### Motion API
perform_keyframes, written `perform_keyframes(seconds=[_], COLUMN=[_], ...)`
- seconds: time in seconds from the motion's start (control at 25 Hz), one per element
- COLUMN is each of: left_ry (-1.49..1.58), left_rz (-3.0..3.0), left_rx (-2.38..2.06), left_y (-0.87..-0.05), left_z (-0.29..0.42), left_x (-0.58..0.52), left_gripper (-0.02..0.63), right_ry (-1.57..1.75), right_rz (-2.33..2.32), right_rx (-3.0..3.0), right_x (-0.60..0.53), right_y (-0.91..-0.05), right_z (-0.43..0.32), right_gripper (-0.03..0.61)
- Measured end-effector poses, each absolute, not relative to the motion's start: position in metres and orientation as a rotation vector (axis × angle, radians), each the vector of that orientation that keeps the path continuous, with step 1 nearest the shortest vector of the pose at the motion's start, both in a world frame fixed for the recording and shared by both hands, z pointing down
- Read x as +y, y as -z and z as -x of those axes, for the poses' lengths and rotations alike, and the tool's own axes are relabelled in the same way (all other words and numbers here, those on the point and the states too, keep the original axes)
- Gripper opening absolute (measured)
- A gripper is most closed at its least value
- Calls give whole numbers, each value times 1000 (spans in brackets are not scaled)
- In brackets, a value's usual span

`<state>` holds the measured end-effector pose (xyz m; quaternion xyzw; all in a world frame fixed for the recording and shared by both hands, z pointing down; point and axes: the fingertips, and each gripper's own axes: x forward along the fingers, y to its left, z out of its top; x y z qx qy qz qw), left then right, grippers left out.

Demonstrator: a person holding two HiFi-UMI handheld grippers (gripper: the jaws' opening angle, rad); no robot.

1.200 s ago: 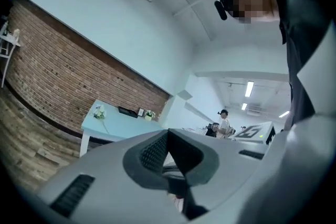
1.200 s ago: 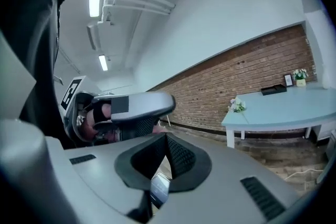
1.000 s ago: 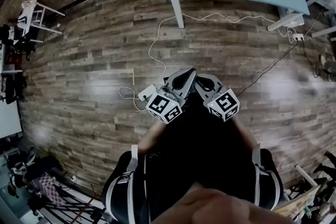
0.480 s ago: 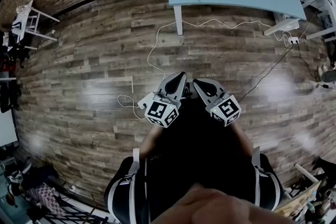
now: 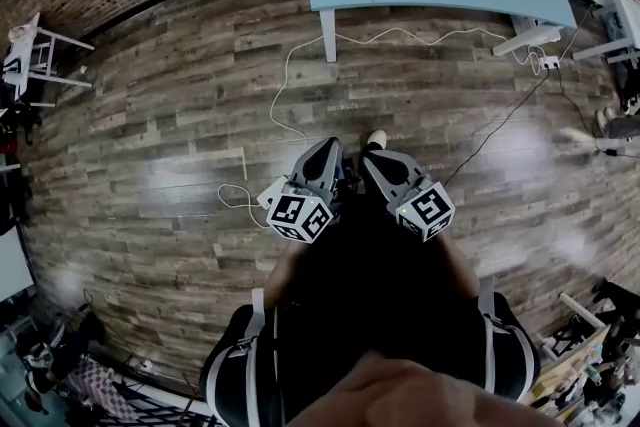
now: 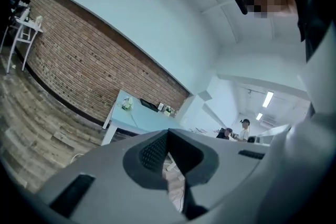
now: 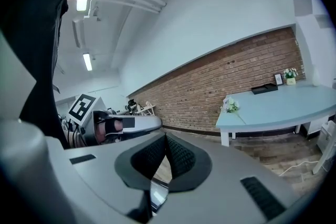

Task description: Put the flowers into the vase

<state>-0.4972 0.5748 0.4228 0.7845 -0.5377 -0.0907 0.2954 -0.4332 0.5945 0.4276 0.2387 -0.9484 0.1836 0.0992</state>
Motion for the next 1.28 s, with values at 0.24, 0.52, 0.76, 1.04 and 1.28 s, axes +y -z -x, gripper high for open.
perform_keyframes(seconds=[0.24,0.52,0.76,1.04,1.28], left_ry=[160,238,232,188,233], left_rz=[-2096,-1990,-1977,-1996,-1988], left_rx=[-1544,-1765,-1792,-1756,-1712], left_y=[-413,-400,-395,-400,-406], left_z=[497,514,499,494,506], left_x=[516,445,408,371,340], left_gripper=[18,18,18,18,18], right_ry=[-592,-411,-481,-535,-552], right_rz=[-602,-515,-521,-532,-555], right_rx=[-2874,-2962,-2969,-2930,-2900], right_x=[526,454,412,378,350], right_y=[-426,-414,-421,-432,-433], right_z=[438,438,427,424,440], right_gripper=[18,18,18,18,18])
